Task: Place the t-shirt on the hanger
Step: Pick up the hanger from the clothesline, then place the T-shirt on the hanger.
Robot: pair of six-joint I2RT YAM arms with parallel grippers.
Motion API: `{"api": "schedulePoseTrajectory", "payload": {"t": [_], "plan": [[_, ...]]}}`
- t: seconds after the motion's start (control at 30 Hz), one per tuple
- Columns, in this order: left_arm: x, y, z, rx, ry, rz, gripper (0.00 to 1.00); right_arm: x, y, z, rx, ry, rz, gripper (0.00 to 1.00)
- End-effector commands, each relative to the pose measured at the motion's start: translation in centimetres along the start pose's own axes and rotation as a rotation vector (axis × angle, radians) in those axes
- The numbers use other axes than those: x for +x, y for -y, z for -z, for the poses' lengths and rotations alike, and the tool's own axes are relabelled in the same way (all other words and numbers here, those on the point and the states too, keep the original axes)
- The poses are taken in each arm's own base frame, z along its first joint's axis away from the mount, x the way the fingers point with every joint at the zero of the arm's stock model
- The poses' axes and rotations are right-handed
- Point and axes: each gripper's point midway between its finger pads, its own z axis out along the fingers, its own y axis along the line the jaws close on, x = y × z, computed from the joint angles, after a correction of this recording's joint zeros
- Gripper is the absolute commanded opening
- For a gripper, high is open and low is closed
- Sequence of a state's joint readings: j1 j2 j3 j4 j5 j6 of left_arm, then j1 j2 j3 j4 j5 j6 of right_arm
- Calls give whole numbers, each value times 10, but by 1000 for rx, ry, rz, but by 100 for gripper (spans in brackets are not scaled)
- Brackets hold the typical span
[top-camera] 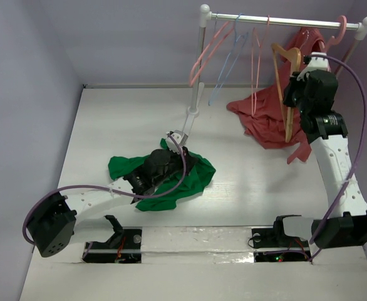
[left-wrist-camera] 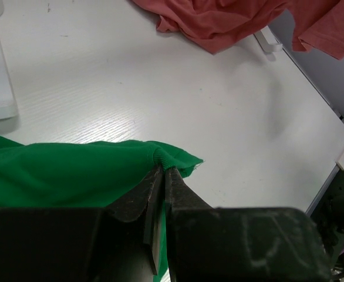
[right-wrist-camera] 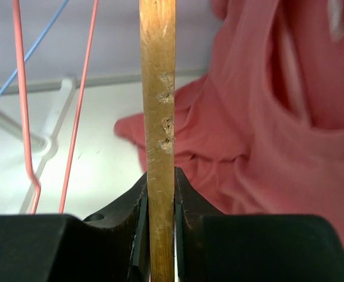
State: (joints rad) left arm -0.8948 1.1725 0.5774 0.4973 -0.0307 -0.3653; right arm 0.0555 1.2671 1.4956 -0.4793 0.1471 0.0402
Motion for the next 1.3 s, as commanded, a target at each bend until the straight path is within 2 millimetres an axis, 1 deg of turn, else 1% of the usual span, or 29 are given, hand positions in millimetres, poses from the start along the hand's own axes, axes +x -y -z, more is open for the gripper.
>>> {"api": "schedulePoseTrajectory", "payload": {"t": [0.0,0.03,0.07,0.13,0.17,0.23,0.27,0.3,0.33,0.37,0.4,0.43,0.47,0.5,0.53,0.57,0.6,0.63,0.67,0.7,0.73,0.77,0.83,0.87,0.9,0.93,1.03,1.1,1.27], "plan": [[-24,11,2,42,85,18,0,-35,-14,23,-88,160,-89,0],[-24,10,2,40,84,16,0,-21,-16,23,-98,136,-99,0],[-25,10,2,37,88,18,0,-21,-19,35,-124,147,-125,0],[-26,8,2,30,95,16,0,-5,-23,45,-139,120,-159,0],[-28,7,3,21,103,18,0,17,-24,54,-141,86,-192,0],[-30,3,2,8,112,21,0,47,-20,61,-115,26,-239,0],[-30,3,1,7,111,23,0,87,-20,61,-90,-71,-268,0],[-31,-1,0,-1,114,28,0,96,-18,71,-72,-70,-283,0],[-33,-6,-1,-13,120,38,0,111,-19,74,-71,-95,-296,0],[-35,-8,-3,-13,122,49,0,143,-23,76,-73,-162,-325,0],[-35,-10,-4,-15,122,60,0,150,-34,87,-127,-163,-344,0],[-39,-10,-6,-10,128,75,0,160,-45,92,-179,-184,-359,0],[-37,-15,-9,-21,122,81,0,167,-58,97,-231,-199,-402,0],[-39,-14,-10,-19,122,84,0,186,-75,104,-308,-251,-415,0],[-40,-19,-12,-32,122,91,0,187,-97,119,-404,-257,-410,0],[-42,-26,-15,-50,121,101,0,190,-107,128,-446,-274,-426,0],[-42,-26,-17,-52,119,106,0,192,-116,136,-487,-280,-422,0],[-46,-32,-17,-68,127,113,0,198,-122,144,-513,-292,-415,0],[-49,-36,-20,-85,136,125,0,198,-129,160,-559,-299,-412,0],[-53,-43,-21,-106,145,129,0,198,-128,164,-560,-287,-414,0],[-54,-44,-23,-115,148,129,0,199,-128,169,-576,-284,-419,0],[-56,-54,-27,-146,152,134,0,194,-126,177,-595,-261,-431,0],[-60,-75,-33,-206,157,139,0,192,-130,189,-661,-260,-432,0],[-59,-76,-35,-213,151,139,0,194,-129,190,-659,-267,-430,0],[-61,-82,-37,-227,153,140,0,194,-130,195,-685,-267,-422,0],[-63,-92,-38,-250,157,140,0,195,-131,197,-699,-273,-417,0],[-67,-110,-45,-298,155,143,0,194,-131,207,-741,-269,-399,0],[-70,-117,-51,-314,156,145,0,194,-132,215,-771,-275,-387,0],[-81,-111,-65,-289,159,145,0,201,-133,226,-819,-300,-355,0]]}}
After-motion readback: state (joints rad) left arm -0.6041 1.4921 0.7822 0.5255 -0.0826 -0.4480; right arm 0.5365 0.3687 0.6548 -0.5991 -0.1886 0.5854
